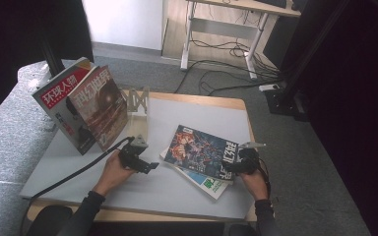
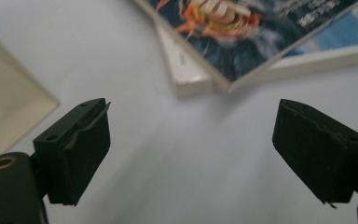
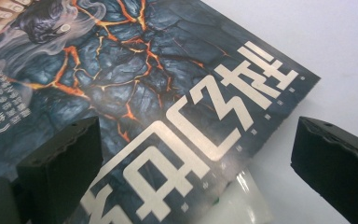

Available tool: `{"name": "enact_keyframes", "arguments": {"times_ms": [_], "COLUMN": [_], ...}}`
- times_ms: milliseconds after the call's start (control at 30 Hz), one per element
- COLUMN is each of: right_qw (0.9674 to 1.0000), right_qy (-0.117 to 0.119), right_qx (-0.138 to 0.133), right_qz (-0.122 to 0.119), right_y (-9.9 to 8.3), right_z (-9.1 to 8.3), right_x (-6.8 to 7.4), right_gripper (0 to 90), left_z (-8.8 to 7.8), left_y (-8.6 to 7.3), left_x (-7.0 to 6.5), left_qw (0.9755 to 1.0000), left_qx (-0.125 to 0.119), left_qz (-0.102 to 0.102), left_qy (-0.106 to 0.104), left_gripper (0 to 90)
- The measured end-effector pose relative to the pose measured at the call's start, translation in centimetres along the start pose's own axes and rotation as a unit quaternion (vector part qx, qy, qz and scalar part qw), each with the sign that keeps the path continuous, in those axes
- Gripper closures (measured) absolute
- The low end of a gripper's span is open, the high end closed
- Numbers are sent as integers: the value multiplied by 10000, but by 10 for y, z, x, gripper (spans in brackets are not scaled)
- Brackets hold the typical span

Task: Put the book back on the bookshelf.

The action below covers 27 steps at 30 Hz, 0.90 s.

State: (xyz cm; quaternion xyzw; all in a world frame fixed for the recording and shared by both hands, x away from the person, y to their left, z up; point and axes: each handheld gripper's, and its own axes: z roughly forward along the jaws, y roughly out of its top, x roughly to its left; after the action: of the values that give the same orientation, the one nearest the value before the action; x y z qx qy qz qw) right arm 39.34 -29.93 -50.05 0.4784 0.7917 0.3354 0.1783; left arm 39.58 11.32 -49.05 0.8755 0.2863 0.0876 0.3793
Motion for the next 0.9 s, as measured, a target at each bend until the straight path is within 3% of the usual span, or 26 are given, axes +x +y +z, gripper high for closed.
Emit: {"name": "enact_keyframes", "arguments": {"times_ms": [200,367,400,467,633,833,900], "right_qw": [9999,9995,9993,9995,9997,9998,9997], "right_qy": [-17,207,288,251,220,217,243], "right_qx": [114,59,28,-4,-9,-43,-72], "right_qz": [67,220,235,203,119,31,-29], "right_y": [-2,-3,-4,-4,-3,-1,1], "right_z": [10,13,14,14,14,16,19], "right_x": [-4,-8,-8,-7,-5,-1,4], "right_gripper": [14,47,44,38,37,39,39], "left_z": [17,35,38,43,53,55,54], "left_y": [22,32,33,34,32,29,28], "left_x": [-5,-5,-6,-4,-3,-5,-8], "left_qw": [9997,9994,9994,9993,9991,9989,9991], "left_qx": [-19,106,137,106,209,216,250], "left_qz": [134,168,163,79,41,35,66], "left_qy": [-186,-285,-270,-361,-354,-421,-349], "left_gripper": [141,146,146,151,151,148,137]}}
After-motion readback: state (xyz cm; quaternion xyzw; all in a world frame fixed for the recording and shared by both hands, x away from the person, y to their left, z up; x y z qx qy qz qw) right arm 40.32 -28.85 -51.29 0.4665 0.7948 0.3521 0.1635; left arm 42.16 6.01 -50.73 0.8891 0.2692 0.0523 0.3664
